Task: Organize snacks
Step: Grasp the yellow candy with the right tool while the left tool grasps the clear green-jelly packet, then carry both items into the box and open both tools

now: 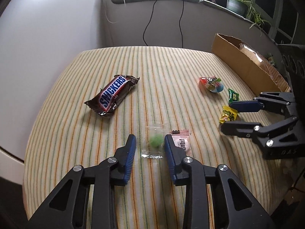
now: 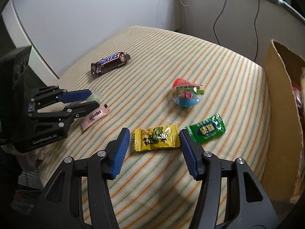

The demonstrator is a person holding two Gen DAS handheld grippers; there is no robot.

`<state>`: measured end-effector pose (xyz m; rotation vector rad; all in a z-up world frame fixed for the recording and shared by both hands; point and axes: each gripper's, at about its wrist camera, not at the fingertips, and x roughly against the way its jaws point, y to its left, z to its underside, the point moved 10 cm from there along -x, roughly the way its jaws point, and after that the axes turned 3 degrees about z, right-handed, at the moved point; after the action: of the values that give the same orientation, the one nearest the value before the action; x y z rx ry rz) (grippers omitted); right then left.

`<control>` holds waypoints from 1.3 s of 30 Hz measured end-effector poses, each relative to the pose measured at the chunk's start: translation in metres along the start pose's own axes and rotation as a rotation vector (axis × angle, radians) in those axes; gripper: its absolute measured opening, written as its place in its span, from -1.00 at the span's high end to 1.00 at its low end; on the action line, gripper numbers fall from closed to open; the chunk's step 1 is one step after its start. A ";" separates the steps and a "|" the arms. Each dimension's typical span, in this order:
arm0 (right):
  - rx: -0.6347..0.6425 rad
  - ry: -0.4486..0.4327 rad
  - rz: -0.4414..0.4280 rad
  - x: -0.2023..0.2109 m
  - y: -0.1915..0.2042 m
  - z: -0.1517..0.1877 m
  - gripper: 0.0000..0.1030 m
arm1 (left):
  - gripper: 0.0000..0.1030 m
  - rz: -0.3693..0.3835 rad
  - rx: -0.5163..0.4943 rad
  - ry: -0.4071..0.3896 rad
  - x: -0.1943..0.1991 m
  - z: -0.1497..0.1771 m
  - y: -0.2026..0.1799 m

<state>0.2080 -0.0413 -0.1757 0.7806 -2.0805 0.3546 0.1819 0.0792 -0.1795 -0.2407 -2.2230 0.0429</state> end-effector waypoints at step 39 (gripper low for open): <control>-0.015 -0.181 0.066 0.089 -0.029 0.001 0.86 | 0.58 0.112 0.024 -0.146 0.032 -0.043 -0.058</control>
<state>0.1881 -0.0993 -0.1052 0.7603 -2.2798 0.3129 0.1877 0.0255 -0.1213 -0.3590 -2.3501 0.1520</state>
